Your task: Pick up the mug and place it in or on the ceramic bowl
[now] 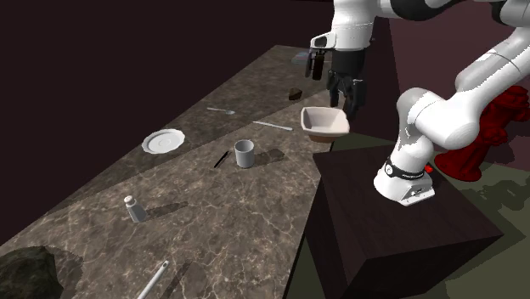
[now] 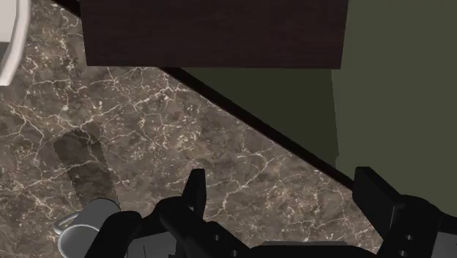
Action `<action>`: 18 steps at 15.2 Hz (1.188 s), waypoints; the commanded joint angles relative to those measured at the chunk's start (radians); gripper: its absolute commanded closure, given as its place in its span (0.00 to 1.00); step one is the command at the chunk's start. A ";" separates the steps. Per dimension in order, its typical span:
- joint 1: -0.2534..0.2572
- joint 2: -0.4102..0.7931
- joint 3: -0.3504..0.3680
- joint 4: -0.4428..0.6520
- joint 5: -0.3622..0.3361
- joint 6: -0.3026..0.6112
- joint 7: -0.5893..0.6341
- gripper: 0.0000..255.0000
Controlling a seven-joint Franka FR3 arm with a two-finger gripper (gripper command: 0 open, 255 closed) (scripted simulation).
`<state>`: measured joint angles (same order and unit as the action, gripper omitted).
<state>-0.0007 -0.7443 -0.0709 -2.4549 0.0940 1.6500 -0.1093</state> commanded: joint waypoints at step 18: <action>-0.046 0.514 -0.128 0.016 -0.110 0.527 -0.220 0.00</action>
<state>-0.0457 -0.2656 -0.1935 -2.4443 -0.0132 2.1434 -0.3192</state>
